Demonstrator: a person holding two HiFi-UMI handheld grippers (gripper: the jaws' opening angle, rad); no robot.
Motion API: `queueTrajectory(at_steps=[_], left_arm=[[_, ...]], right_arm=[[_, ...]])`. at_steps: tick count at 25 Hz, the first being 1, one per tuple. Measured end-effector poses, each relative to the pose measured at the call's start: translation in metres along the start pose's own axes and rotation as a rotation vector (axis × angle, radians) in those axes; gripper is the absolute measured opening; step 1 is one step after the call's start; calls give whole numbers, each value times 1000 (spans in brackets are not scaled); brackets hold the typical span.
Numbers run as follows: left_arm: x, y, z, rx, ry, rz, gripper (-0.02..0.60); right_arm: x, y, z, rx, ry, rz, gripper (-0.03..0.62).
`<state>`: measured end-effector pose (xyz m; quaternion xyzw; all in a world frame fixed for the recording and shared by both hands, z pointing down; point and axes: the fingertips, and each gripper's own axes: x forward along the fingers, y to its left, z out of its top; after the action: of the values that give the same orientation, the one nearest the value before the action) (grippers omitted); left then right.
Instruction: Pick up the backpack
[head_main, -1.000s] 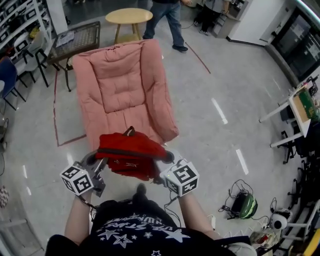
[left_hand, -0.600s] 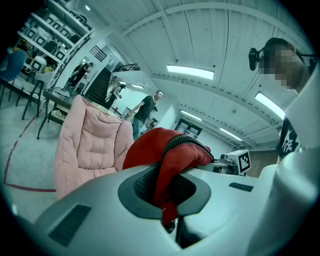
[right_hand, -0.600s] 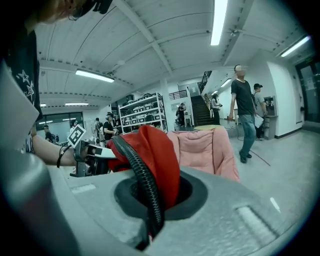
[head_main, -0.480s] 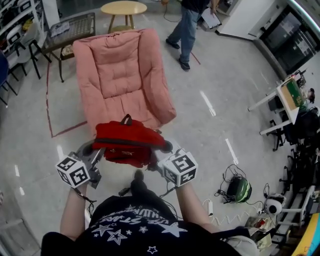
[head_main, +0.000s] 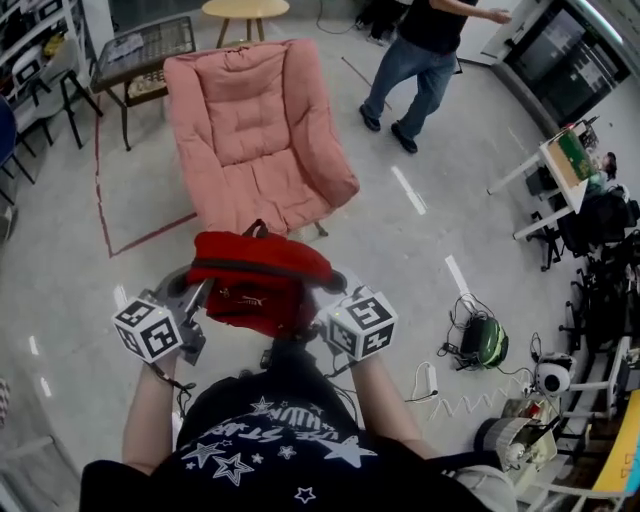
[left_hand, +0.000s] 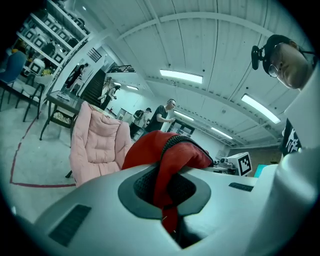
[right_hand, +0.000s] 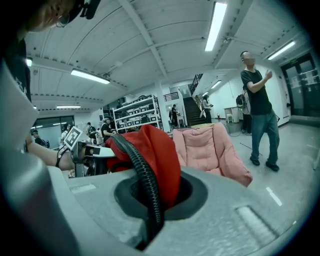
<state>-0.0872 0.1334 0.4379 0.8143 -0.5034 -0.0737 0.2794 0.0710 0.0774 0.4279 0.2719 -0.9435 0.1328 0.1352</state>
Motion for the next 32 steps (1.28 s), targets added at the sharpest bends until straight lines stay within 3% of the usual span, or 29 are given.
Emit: queueTrajectory(at_steps=[5, 10, 17, 32], left_arm=[[-58, -26, 11, 10, 8, -24, 18], [-89, -53, -41, -14, -10, -61, 18], [-97, -93, -58, 2, -12, -91, 18], [-104, -118, -58, 19, -36, -60, 18]], right_arm=[[-29, 60, 11, 15, -11, -23, 8], [-70, 88, -34, -13, 0, -41, 8], [-116, 95, -47, -3, 22, -53, 8], [-135, 98, -46, -26, -9, -4, 8]])
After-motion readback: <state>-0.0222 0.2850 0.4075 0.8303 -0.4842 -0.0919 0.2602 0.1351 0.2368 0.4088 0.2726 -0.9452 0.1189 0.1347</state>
